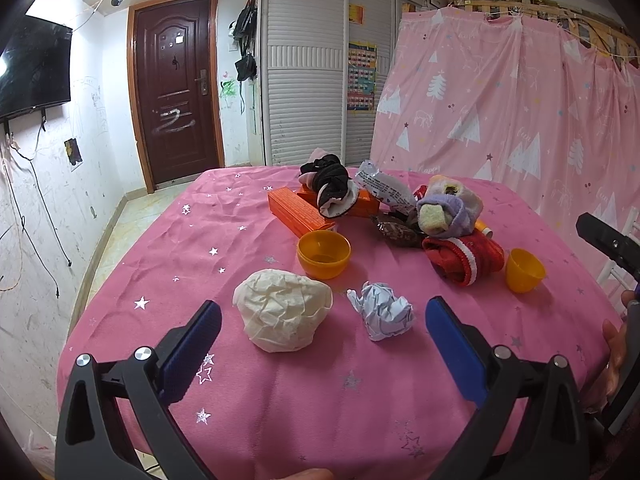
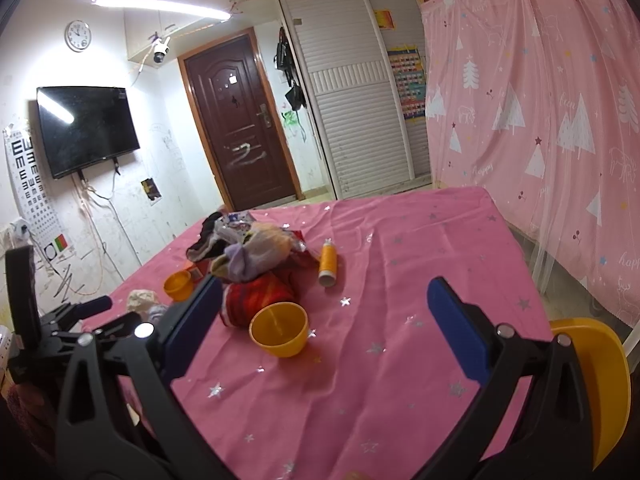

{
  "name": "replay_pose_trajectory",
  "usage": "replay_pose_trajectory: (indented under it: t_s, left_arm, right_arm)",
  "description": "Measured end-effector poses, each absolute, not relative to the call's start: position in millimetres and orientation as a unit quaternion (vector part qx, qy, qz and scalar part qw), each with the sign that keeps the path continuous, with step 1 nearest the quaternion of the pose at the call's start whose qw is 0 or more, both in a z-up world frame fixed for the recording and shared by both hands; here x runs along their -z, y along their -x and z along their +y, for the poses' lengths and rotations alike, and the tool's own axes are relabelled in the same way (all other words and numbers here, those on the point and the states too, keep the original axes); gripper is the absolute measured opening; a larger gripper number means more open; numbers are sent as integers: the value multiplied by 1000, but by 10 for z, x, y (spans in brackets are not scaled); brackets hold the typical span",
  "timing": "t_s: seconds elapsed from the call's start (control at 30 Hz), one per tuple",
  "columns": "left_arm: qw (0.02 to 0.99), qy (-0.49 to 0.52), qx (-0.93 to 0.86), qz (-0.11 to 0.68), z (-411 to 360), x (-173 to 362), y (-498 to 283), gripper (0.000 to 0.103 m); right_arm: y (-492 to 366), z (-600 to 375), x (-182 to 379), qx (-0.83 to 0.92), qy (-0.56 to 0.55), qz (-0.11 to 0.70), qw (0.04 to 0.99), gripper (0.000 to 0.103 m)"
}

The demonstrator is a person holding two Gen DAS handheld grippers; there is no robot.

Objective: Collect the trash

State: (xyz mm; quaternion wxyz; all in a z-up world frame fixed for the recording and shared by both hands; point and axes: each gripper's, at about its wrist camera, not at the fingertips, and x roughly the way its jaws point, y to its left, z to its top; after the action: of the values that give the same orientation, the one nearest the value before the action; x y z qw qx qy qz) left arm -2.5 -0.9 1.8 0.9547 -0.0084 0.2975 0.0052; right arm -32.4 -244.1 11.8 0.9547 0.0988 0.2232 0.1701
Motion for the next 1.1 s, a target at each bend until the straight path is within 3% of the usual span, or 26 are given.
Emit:
replay_pose_trajectory:
  t_s: [1.1]
  left_arm:
    - [955, 7, -5, 297, -27, -20, 38, 95]
  right_arm:
    - [304, -2418, -120, -171, -98, 224, 954, 99]
